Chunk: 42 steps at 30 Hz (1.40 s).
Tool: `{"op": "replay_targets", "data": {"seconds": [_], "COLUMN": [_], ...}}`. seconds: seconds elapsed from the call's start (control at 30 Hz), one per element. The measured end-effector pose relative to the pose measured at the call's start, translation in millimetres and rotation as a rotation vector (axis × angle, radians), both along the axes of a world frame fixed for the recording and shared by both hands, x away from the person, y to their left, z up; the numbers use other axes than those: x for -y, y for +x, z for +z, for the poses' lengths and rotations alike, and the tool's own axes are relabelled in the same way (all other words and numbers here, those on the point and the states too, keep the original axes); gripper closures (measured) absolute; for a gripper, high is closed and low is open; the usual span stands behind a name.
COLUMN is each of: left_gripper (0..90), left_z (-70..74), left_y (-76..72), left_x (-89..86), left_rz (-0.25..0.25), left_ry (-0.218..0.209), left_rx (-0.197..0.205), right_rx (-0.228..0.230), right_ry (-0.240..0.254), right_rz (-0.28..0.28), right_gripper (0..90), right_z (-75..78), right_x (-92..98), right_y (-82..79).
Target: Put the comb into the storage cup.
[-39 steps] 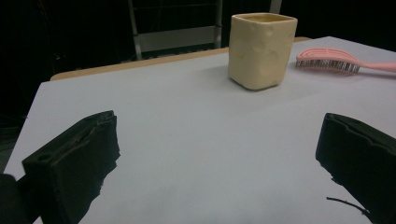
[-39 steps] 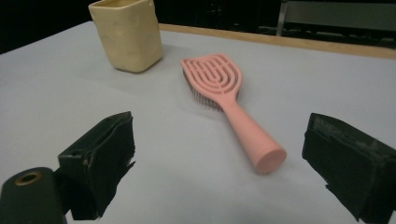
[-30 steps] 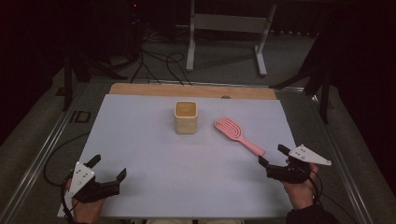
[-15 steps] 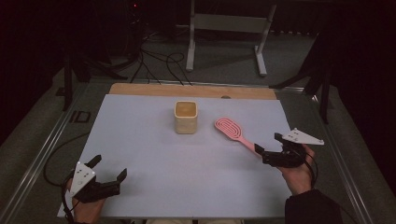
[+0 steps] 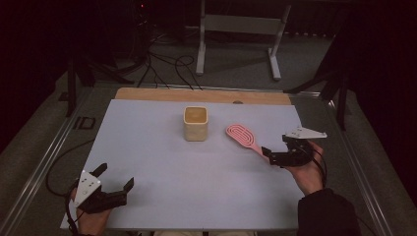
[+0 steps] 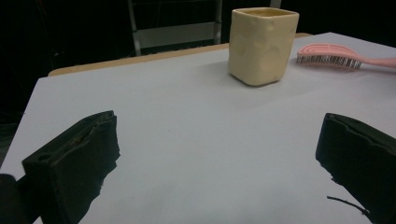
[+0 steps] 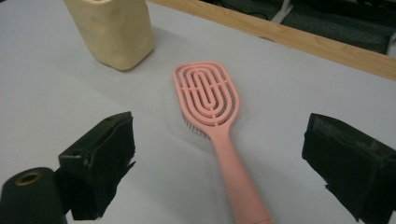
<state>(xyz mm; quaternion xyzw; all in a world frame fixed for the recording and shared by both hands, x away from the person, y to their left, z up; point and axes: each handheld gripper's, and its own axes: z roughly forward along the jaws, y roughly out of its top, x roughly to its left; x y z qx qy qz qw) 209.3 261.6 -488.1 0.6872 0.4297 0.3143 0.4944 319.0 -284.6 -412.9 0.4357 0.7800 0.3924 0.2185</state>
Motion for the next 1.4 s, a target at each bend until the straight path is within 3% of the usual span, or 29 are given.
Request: {"op": "replay_targets", "data": {"seconds": [0.73, 1.13, 1.4], "left_gripper": [0.1, 0.1, 0.1], "left_z": [-1.0, -1.3, -1.3], "left_y": [0.9, 1.1, 1.4], "left_x": [0.3, -0.2, -0.2], "left_rz": [-0.003, -0.003, -0.005], "left_ry": [-0.001, 0.000, 0.000], "left_rx": [-0.003, -0.004, -0.006], "right_rx": [-0.088, -0.200, -0.249], "right_ry": [-0.107, -0.203, -0.200], "right_rz": [0.014, 0.041, 0.062], "right_gripper": [9.6, 13.5, 15.4], "right_z": [-2.0, -29.3, -43.2], "right_x": [-15.5, -27.6, -25.7], "right_y": [37.2, 63.3, 76.4]}}
